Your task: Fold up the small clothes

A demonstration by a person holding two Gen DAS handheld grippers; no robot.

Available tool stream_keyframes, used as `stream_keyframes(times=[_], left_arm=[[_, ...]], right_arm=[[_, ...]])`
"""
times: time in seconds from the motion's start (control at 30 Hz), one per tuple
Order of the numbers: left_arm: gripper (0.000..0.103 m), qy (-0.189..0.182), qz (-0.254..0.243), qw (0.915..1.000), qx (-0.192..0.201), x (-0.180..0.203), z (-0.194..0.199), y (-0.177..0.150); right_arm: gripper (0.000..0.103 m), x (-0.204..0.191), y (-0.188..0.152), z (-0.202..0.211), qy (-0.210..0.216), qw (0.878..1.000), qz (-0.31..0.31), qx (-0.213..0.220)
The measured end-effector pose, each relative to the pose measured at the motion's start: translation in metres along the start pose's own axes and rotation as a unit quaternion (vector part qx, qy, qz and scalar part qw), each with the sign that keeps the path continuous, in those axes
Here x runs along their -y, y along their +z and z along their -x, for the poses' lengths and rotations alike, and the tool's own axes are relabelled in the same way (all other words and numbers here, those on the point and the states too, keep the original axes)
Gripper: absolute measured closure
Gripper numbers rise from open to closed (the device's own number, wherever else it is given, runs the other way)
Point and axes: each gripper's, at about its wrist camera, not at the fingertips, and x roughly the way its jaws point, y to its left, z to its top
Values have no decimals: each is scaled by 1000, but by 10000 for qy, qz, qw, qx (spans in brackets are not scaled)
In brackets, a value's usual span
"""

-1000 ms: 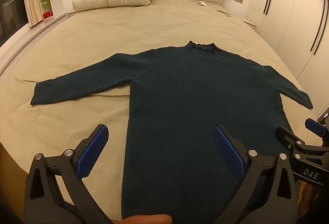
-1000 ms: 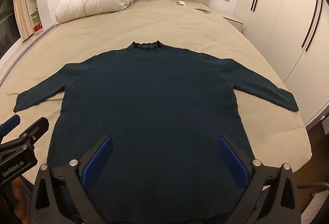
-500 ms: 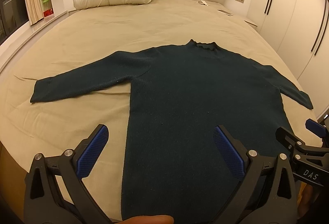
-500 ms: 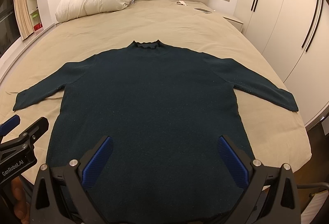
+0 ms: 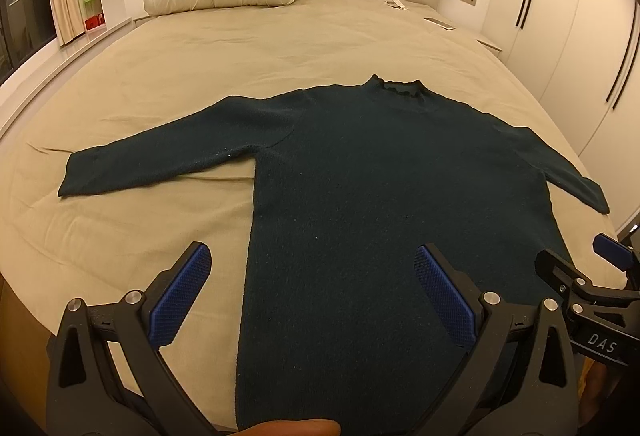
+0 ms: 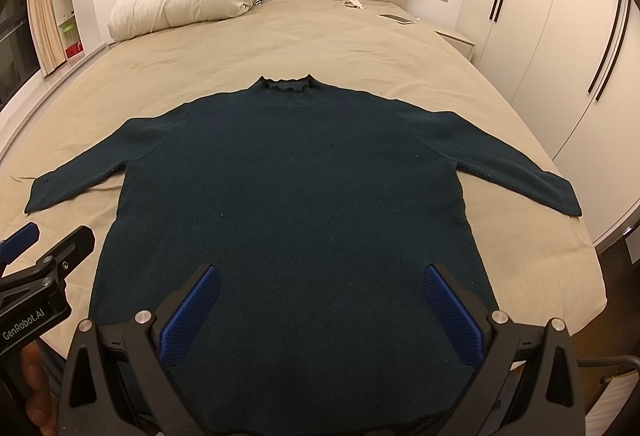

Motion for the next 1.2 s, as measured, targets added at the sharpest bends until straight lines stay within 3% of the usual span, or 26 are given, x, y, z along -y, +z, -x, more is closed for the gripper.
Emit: stream_keyframes(times=[1.2], left_arm=[[0,-18,43,10000,-54,-1,-2,-2]], right_arm=[[0,-3,-4,-1,12,10000,3,-15]])
